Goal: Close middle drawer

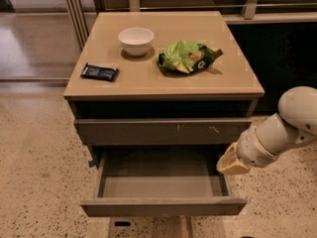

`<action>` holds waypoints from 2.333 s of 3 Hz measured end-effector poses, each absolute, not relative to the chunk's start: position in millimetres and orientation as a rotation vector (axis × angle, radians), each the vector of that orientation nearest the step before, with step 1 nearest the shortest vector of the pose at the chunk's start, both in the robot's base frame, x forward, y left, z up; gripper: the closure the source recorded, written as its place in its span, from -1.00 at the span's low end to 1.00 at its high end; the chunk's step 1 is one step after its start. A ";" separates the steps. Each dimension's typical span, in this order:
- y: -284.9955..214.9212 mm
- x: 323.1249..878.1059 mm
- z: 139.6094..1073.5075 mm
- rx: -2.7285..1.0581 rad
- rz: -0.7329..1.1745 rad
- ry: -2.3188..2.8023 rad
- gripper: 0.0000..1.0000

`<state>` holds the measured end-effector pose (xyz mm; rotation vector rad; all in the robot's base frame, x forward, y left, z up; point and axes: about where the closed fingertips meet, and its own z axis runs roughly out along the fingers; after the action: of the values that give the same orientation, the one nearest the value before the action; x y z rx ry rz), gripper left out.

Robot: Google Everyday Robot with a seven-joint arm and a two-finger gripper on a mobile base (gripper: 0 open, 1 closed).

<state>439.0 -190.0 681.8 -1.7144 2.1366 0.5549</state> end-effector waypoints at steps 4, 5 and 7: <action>-163.8 394.1 448.8 -1.851 0.648 2.184 1.00; -156.6 381.4 426.1 -1.839 0.718 2.195 1.00; -158.7 388.1 419.9 -1.865 0.602 2.132 1.00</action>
Offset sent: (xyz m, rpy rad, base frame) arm -0.0276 0.0051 -0.1635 -0.1228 0.0534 0.0985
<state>388.1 -158.7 419.9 -1.8646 2.1319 0.6017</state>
